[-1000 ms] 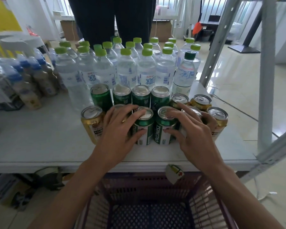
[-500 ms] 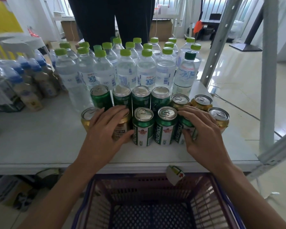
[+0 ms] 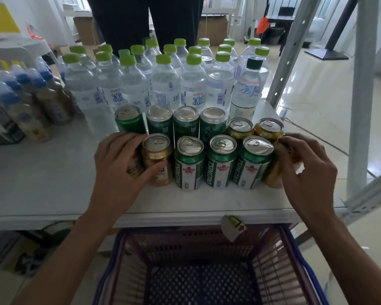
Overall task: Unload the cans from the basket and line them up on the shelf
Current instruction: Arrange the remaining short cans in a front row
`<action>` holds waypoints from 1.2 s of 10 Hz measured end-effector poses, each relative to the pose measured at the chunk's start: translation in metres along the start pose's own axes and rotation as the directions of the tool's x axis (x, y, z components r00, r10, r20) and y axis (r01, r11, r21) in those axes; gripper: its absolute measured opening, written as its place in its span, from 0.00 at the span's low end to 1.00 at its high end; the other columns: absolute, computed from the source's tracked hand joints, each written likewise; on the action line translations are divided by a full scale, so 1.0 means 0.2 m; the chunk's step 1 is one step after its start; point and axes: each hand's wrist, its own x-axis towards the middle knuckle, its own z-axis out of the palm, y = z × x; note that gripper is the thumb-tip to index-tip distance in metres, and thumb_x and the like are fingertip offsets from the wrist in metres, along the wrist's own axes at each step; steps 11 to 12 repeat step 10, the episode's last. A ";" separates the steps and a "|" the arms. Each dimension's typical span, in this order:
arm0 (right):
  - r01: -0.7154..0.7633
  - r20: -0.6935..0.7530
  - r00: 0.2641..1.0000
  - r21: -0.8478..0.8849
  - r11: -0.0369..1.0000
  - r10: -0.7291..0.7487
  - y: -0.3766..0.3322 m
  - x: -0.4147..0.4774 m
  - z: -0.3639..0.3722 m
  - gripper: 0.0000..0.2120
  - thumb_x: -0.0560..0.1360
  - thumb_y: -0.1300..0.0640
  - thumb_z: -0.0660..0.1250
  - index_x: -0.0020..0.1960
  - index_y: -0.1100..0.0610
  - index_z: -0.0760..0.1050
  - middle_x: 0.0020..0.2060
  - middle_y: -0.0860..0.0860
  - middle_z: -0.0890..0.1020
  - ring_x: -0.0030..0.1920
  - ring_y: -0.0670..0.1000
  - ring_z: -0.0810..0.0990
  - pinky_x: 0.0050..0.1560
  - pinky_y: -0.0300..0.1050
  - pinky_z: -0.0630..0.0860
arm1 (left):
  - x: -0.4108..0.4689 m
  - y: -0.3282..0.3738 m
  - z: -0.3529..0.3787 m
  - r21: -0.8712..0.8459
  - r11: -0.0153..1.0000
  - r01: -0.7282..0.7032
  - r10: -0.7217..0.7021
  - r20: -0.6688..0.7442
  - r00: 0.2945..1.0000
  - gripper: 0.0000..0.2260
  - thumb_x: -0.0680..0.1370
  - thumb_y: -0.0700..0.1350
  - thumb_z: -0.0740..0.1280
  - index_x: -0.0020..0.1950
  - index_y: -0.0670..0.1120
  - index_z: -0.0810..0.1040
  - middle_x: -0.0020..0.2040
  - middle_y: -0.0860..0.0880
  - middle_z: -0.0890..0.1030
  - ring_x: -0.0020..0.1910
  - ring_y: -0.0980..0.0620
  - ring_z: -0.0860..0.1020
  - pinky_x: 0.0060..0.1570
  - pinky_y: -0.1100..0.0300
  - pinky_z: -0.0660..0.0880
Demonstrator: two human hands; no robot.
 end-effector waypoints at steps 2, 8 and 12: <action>-0.058 -0.055 0.997 -0.084 0.995 0.054 -0.11 -0.05 -0.02 0.15 0.79 0.58 0.67 0.66 0.57 0.77 0.68 0.55 0.76 0.71 0.57 0.70 0.65 0.51 0.61 | -0.12 0.12 -0.06 -0.085 0.996 -0.027 0.020 -0.086 0.996 0.23 0.74 0.57 0.73 0.63 0.45 0.77 0.61 0.42 0.75 0.63 0.39 0.73 0.60 0.36 0.70; -0.295 0.250 0.904 -0.218 0.930 0.346 -0.52 0.04 -0.06 0.22 0.72 0.63 0.66 0.66 0.53 0.77 0.67 0.50 0.71 0.71 0.53 0.66 0.62 0.48 0.58 | -0.10 0.48 -0.15 -0.374 0.856 0.356 -0.192 0.409 0.892 0.03 0.77 0.42 0.67 0.47 0.51 0.76 0.45 0.55 0.78 0.46 0.57 0.76 0.41 0.67 0.71; -0.209 0.558 0.694 -0.449 0.869 0.455 -0.69 0.06 -0.17 0.35 0.72 0.59 0.69 0.78 0.53 0.64 0.77 0.53 0.62 0.77 0.56 0.60 0.72 0.60 0.60 | -0.14 0.53 -0.28 -0.012 0.801 0.599 -0.414 0.712 0.568 0.05 0.78 0.43 0.66 0.53 0.44 0.77 0.53 0.45 0.77 0.54 0.44 0.77 0.53 0.51 0.75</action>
